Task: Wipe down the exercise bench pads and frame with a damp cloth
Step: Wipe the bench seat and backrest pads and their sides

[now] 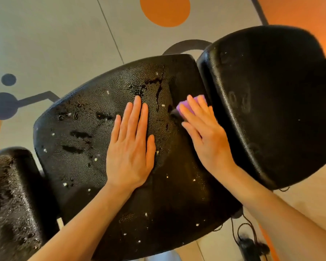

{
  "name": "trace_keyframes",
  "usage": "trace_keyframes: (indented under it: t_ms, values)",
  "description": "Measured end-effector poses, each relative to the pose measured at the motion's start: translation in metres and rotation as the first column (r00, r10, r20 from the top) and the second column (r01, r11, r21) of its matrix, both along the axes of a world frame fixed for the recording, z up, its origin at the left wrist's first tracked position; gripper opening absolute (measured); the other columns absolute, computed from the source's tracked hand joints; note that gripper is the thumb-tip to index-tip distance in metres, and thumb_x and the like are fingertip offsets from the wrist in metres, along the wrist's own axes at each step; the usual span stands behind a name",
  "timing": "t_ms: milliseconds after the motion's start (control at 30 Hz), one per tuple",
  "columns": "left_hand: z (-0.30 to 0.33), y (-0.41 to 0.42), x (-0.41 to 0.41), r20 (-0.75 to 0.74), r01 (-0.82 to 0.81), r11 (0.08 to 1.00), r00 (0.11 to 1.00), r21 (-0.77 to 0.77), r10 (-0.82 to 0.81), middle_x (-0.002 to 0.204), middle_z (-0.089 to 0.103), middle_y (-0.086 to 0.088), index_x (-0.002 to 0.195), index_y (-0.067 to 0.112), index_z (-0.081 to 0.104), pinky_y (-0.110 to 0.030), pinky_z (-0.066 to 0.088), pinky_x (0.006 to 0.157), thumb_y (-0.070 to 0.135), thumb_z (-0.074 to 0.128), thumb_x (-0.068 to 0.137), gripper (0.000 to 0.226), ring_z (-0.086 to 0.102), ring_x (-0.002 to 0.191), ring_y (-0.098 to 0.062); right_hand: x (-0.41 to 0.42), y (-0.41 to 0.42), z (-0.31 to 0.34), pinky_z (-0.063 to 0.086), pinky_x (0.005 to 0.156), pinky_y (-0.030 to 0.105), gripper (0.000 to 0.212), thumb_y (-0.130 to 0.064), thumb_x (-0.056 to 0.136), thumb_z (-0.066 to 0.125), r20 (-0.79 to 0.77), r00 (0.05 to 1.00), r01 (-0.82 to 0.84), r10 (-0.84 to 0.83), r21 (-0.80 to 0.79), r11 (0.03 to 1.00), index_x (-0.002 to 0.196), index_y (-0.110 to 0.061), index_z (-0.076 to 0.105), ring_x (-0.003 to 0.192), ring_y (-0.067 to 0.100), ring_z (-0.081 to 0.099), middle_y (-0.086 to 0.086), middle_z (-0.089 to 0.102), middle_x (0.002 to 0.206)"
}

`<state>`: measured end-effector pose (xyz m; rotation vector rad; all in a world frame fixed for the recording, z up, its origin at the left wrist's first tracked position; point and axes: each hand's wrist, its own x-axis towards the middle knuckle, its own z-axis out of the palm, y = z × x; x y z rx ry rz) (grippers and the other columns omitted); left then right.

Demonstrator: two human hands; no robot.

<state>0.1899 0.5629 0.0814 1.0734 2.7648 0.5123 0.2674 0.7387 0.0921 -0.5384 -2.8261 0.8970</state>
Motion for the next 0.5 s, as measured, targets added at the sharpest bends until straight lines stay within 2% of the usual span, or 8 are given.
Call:
trace_keyframes:
  t_ms: [100, 233, 300, 433, 500]
  values:
    - [-0.001, 0.000, 0.000, -0.009, 0.003, 1.000, 1.000, 0.003, -0.003, 0.168, 0.006, -0.008, 0.159, 0.009, 0.015, -0.043, 0.006, 0.127, 0.032, 0.032, 0.103, 0.062, 0.002, 0.156, -0.022, -0.047, 0.006, -0.001, 0.013, 0.122, 0.042, 0.043, -0.017, 0.100, 0.045, -0.034, 0.999, 0.036, -0.036, 0.003, 0.999, 0.143, -0.013, 0.042, 0.147, 0.023, 0.018, 0.007, 0.032, 0.154]
    - [-0.001, 0.000, -0.001, -0.002, 0.007, 1.000, 1.000, -0.007, -0.007, 0.168, 0.004, -0.007, 0.159, 0.010, 0.013, -0.043, 0.007, 0.127, 0.033, 0.031, 0.103, 0.063, 0.000, 0.156, -0.021, 0.041, -0.019, 0.001, 0.017, 0.120, 0.047, 0.045, -0.018, 0.099, 0.042, 0.032, 0.999, 0.027, -0.027, 0.004, 1.000, 0.144, -0.011, 0.040, 0.148, 0.022, 0.017, 0.006, 0.030, 0.155]
    - [-0.001, 0.000, -0.001, 0.004, -0.005, 1.000, 1.000, -0.014, 0.005, 0.168, 0.003, -0.006, 0.159, 0.011, 0.012, -0.043, 0.007, 0.127, 0.033, 0.031, 0.102, 0.064, 0.000, 0.156, -0.020, 0.060, -0.023, 0.000, 0.019, 0.119, 0.047, 0.045, -0.020, 0.099, 0.041, 0.033, 0.999, 0.016, -0.015, -0.020, 1.000, 0.143, -0.010, 0.041, 0.147, 0.020, 0.019, 0.005, 0.032, 0.154]
    - [-0.002, 0.000, 0.000, -0.001, 0.001, 1.000, 1.000, -0.015, -0.001, 0.168, 0.003, -0.007, 0.159, 0.010, 0.012, -0.042, 0.007, 0.127, 0.034, 0.030, 0.103, 0.063, -0.001, 0.156, -0.020, -0.041, 0.010, -0.002, 0.012, 0.122, 0.039, 0.044, -0.021, 0.100, 0.042, -0.029, 0.995, 0.098, -0.099, -0.031, 0.995, 0.143, -0.014, 0.041, 0.147, 0.020, 0.017, 0.005, 0.031, 0.155]
    - [-0.002, 0.000, -0.001, -0.010, 0.005, 1.000, 1.000, -0.013, -0.005, 0.168, 0.003, -0.007, 0.159, 0.010, 0.012, -0.042, 0.006, 0.127, 0.034, 0.031, 0.103, 0.063, -0.001, 0.156, -0.020, -0.066, 0.016, -0.001, 0.010, 0.122, 0.038, 0.043, -0.019, 0.101, 0.043, -0.048, 0.991, 0.123, -0.125, -0.043, 0.991, 0.144, -0.016, 0.039, 0.148, 0.020, 0.015, 0.005, 0.029, 0.156]
